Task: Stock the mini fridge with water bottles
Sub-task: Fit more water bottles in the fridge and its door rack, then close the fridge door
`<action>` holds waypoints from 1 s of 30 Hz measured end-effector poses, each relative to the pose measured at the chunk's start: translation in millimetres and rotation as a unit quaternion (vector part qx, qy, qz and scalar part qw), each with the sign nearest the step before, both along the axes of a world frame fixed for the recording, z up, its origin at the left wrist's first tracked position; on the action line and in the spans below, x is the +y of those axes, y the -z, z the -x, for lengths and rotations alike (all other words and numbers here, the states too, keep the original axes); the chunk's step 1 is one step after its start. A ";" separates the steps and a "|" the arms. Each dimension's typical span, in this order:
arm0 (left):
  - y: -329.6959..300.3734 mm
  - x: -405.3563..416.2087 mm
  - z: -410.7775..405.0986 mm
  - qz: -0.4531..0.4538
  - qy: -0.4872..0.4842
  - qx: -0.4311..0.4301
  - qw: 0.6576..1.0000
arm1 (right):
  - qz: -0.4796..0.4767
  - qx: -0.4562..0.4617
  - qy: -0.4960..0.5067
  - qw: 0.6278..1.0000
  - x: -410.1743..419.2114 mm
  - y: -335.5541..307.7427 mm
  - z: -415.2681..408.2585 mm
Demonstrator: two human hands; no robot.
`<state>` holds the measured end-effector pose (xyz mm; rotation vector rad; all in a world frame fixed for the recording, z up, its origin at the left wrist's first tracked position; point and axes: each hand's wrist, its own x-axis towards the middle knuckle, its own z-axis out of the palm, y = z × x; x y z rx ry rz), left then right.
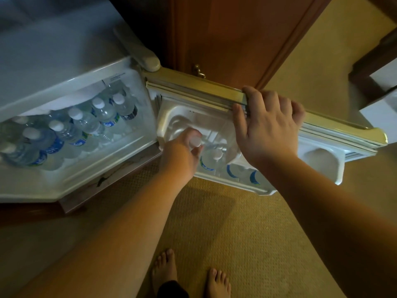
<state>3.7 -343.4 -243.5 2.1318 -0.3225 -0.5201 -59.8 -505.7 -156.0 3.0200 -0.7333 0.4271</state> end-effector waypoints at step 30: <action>-70.7 153.2 85.0 -0.096 0.000 -0.021 0.995 | -0.062 0.066 -0.009 0.996 3.7 -15.8 5.3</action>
